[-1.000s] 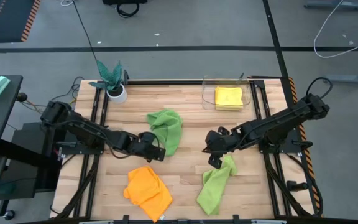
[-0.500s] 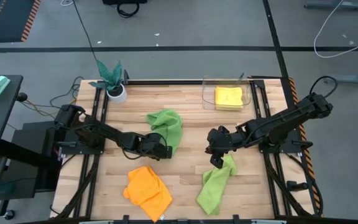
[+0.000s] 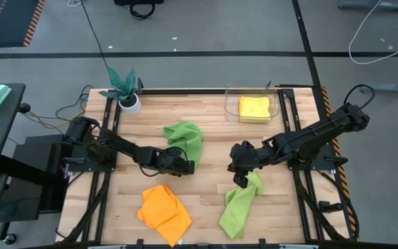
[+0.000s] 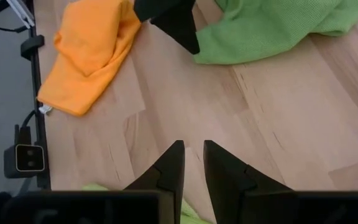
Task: Fold microfiber towels
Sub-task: Fold the green towel
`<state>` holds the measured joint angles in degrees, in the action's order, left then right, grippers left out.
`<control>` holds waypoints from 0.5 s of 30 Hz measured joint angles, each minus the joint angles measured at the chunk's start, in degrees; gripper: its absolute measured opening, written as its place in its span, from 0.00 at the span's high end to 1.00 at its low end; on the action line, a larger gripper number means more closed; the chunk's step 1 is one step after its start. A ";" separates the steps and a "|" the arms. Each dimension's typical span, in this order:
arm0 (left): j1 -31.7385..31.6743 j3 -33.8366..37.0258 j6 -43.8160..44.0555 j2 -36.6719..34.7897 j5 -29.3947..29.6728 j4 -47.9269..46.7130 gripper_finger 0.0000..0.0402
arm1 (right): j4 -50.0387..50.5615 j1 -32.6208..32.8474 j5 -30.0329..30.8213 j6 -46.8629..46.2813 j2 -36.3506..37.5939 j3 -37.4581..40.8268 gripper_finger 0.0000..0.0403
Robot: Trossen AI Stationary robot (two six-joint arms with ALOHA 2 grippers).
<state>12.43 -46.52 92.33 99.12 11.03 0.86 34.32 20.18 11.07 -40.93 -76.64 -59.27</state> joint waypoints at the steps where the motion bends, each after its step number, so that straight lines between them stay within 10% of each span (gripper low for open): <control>1: 0.00 0.07 -0.09 0.01 0.02 -0.39 0.56 | -0.01 0.00 0.00 0.01 0.00 0.00 0.83; 15: 0.84 0.06 -0.62 -0.01 7.07 4.53 0.80 | 0.03 0.00 0.00 0.00 0.00 0.00 0.83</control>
<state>13.26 -46.46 91.72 99.11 18.10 5.38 34.35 20.18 11.07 -40.94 -76.64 -59.27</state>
